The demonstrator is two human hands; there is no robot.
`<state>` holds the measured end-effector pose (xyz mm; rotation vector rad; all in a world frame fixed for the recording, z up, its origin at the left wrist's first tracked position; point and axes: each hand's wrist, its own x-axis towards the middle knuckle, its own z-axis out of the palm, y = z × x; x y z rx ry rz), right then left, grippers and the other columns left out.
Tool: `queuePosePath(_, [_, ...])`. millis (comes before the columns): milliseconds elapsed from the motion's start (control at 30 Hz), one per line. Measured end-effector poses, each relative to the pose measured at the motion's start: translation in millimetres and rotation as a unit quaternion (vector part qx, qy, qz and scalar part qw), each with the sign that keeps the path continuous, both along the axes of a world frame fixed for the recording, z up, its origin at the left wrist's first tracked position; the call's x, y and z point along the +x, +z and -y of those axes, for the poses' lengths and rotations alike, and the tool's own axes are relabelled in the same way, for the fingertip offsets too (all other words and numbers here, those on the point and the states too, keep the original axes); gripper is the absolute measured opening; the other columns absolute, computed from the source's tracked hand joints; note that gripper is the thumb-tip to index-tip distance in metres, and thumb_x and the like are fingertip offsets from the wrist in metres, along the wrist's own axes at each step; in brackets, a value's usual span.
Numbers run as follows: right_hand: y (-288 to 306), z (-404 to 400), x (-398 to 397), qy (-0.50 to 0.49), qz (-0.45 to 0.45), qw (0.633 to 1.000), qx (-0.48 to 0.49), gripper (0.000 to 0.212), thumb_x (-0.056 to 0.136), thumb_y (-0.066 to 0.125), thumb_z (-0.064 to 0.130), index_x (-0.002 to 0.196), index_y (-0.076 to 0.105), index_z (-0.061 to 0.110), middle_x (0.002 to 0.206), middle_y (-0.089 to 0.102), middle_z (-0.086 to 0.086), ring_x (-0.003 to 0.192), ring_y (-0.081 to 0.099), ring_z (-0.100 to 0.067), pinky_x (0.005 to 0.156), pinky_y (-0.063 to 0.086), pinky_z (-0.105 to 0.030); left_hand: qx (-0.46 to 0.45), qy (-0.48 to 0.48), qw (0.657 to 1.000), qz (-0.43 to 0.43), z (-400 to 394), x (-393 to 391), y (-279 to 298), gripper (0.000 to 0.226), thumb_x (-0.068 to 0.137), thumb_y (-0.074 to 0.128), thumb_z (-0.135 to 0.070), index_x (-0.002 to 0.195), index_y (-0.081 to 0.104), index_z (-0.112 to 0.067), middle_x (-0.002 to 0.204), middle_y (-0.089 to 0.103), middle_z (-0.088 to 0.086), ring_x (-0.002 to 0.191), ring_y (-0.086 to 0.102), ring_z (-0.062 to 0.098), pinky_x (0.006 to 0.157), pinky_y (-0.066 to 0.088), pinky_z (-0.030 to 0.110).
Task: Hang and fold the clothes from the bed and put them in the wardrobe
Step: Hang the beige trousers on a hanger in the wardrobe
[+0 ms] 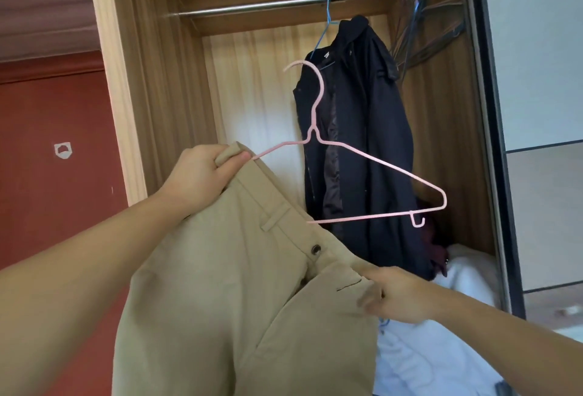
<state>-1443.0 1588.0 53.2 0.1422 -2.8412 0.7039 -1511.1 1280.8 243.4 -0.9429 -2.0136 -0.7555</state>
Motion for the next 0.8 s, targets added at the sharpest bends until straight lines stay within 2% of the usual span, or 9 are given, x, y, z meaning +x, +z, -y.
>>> queuePosePath(67, [-6,-21,-4,-0.083,-0.006,0.990,0.115,0.024,0.072,0.048,0.035,0.090,0.063,0.032,0.087,0.069,0.004,0.083,0.067,-0.018,0.068,0.054,-0.031,-0.006,0.024,1.000,-0.007,16,-5,0,0.036,0.094,0.054,-0.047,0.080,0.072,-0.020,0.072,0.069,0.001,0.078,0.063,0.015,0.074,0.048,0.024])
queuePosePath(133, [-2,-42,-6,-0.108,-0.065,0.979,0.159,0.018,0.063,0.042,0.042,0.070,0.054,0.031,0.071,0.061,0.005,0.076,0.065,-0.020,0.065,0.052,-0.032,-0.017,0.029,0.999,-0.008,34,-10,-4,0.048,0.091,0.052,-0.057,0.086,0.072,-0.013,0.079,0.071,0.005,0.084,0.065,0.022,0.082,0.051,0.037])
queuePosePath(267, [30,-67,2,-0.097,-0.184,0.963,0.173,0.003,0.067,0.051,0.035,0.068,0.050,0.032,0.069,0.058,0.013,0.071,0.063,-0.016,0.061,0.049,-0.031,-0.017,0.002,1.000,0.024,59,-12,-21,0.030,0.093,0.057,-0.044,0.086,0.075,-0.022,0.078,0.073,-0.002,0.086,0.068,0.020,0.079,0.051,0.034])
queuePosePath(333, [51,-70,8,-0.120,-0.189,0.951,0.214,0.014,0.071,0.055,0.028,0.058,0.051,0.032,0.072,0.054,0.016,0.075,0.062,-0.014,0.060,0.043,-0.027,-0.023,0.003,0.999,0.032,65,-13,-28,0.027,0.092,0.058,-0.044,0.084,0.076,-0.025,0.076,0.073,-0.006,0.083,0.068,0.017,0.075,0.050,0.031])
queuePosePath(467, [85,-72,14,-0.141,-0.174,0.942,0.249,0.011,0.073,0.056,0.029,0.063,0.059,0.025,0.075,0.064,0.011,0.074,0.063,-0.017,0.063,0.050,-0.032,-0.031,-0.011,0.999,0.033,70,-16,-34,0.031,0.090,0.057,-0.046,0.081,0.075,-0.021,0.074,0.072,0.001,0.081,0.067,0.023,0.073,0.049,0.033])
queuePosePath(533, [102,-67,20,-0.134,-0.151,0.947,0.252,0.015,0.070,0.058,0.026,0.056,0.054,0.028,0.069,0.064,0.009,0.068,0.061,-0.016,0.063,0.052,-0.034,-0.047,-0.014,0.998,0.027,71,-17,-36,0.034,0.087,0.057,-0.047,0.072,0.071,-0.020,0.069,0.069,0.002,0.073,0.064,0.024,0.070,0.048,0.035])
queuePosePath(600, [118,-60,27,-0.138,-0.142,0.934,0.298,0.022,0.071,0.059,0.021,0.054,0.049,0.029,0.070,0.063,0.008,0.069,0.060,-0.017,0.063,0.050,-0.032,-0.060,-0.021,0.998,0.020,68,-17,-38,0.038,0.086,0.057,-0.047,0.061,0.063,-0.020,0.059,0.062,0.002,0.062,0.056,0.023,0.063,0.045,0.034])
queuePosePath(700, [145,-46,29,-0.136,-0.173,0.917,0.332,0.010,0.073,0.056,0.020,0.065,0.059,0.024,0.074,0.060,0.008,0.073,0.060,-0.018,0.065,0.051,-0.033,-0.088,-0.034,0.995,-0.011,54,-18,-39,0.043,0.088,0.057,-0.048,0.060,0.060,-0.015,0.055,0.057,0.001,0.056,0.052,0.018,0.059,0.043,0.032])
queuePosePath(800, [160,-23,19,-0.104,-0.247,0.905,0.330,0.015,0.071,0.053,0.019,0.073,0.067,0.019,0.076,0.058,0.008,0.073,0.060,-0.018,0.065,0.053,-0.036,-0.111,-0.048,0.992,-0.036,33,-20,-36,0.045,0.089,0.052,-0.061,0.062,0.061,-0.026,0.057,0.059,-0.006,0.057,0.055,0.012,0.057,0.043,0.023])
